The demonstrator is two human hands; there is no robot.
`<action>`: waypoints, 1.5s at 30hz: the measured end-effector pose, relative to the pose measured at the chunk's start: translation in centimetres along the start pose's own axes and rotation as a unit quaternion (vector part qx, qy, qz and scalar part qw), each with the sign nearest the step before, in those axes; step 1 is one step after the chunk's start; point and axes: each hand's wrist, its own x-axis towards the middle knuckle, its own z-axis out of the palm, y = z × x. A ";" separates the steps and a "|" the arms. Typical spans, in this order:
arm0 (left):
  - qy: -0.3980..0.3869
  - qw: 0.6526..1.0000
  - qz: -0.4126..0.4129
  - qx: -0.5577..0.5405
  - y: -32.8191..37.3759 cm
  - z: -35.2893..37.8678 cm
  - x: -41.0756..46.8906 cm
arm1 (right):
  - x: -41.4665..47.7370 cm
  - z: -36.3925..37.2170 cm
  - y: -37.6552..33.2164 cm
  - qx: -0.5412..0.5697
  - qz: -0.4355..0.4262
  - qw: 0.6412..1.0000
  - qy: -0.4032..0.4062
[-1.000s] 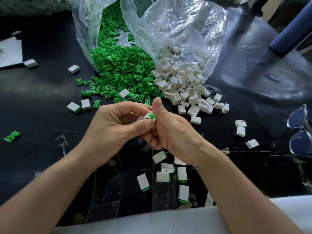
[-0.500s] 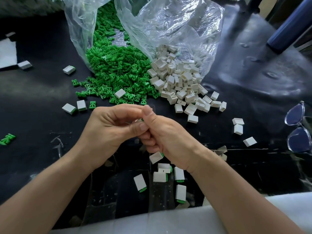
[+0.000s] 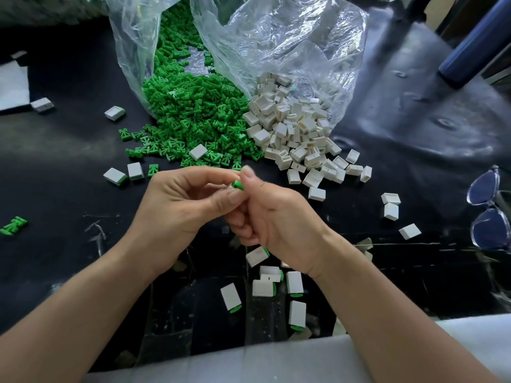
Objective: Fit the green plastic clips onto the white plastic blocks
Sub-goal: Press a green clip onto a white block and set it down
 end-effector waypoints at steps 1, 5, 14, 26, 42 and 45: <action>0.003 1.000 -0.003 0.002 0.0 0.0 0.0 | -0.1 0.0 -0.1 0.000 0.003 1.000 0.001; -0.002 1.000 -0.024 0.011 0.2 -0.2 0.1 | -0.2 -0.1 0.0 -0.032 0.003 0.999 0.015; 0.006 0.999 -0.054 0.000 0.1 -0.4 0.2 | 0.0 -0.1 0.1 -0.047 -0.011 0.998 0.033; 0.011 0.997 -0.072 -0.012 0.1 -0.3 0.0 | 0.1 0.4 0.7 -0.119 -0.052 0.989 0.075; 0.058 0.995 -0.055 -0.061 0.0 0.7 -0.4 | 0.5 0.4 1.5 -0.184 -0.092 0.972 0.111; 0.061 0.995 -0.056 -0.061 0.0 0.8 -0.4 | 0.5 0.5 1.6 -0.188 -0.096 0.971 0.114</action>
